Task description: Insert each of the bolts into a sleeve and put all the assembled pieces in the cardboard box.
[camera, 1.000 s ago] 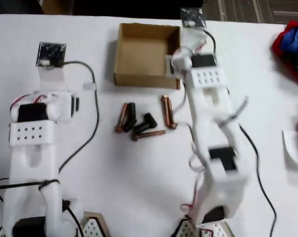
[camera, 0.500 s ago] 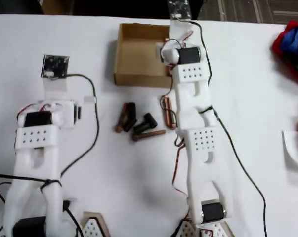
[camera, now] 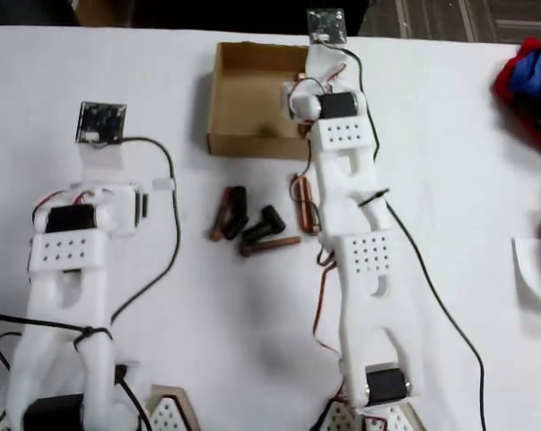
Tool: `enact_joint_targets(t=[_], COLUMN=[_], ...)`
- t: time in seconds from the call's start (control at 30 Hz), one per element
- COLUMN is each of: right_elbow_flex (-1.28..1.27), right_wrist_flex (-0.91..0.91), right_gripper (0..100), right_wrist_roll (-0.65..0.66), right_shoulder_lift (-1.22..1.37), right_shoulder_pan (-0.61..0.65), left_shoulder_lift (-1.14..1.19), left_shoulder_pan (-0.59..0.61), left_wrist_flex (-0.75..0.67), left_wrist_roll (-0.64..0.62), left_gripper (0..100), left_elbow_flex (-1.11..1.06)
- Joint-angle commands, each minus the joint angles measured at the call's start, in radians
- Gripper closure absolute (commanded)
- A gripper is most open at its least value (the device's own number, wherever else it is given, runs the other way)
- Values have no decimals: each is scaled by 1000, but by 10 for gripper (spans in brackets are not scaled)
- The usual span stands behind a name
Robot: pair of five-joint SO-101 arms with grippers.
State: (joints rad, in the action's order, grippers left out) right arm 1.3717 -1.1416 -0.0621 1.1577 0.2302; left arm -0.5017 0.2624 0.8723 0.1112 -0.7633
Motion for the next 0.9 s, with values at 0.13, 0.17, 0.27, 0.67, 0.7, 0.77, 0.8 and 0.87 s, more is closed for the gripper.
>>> enact_joint_targets(t=[0.13, 0.17, 0.27, 0.67, 0.7, 0.77, 0.8, 0.87], right_elbow_flex=[6, 6, 6, 15, 15, 17, 15, 8], right_wrist_flex=[28, 28, 28, 27, 27, 28, 28, 28], right_gripper=[978, 978, 978, 978, 978, 978, 978, 978], right_wrist_roll=[-9, -9, -9, -9, -9, -9, -9, -8], right_shoulder_lift=[-19, -19, -19, 22, 21, 22, 22, 24], right_shoulder_pan=[-18, -18, -16, -15, -15, -15, -15, -15], left_shoulder_lift=[-35, -35, -35, -35, -37, -37, -37, -37], left_shoulder_pan=[5, 5, 5, 6, 6, 6, 6, 5], left_wrist_flex=[-14, -14, -15, -8, -8, -8, -8, -8], left_wrist_roll=[6, 6, 6, 6, 5, 5, 5, 5], left_gripper=[846, 846, 846, 846, 846, 846, 846, 846], left_elbow_flex=[2, 2, 2, 2, 2, 2, 2, 2])
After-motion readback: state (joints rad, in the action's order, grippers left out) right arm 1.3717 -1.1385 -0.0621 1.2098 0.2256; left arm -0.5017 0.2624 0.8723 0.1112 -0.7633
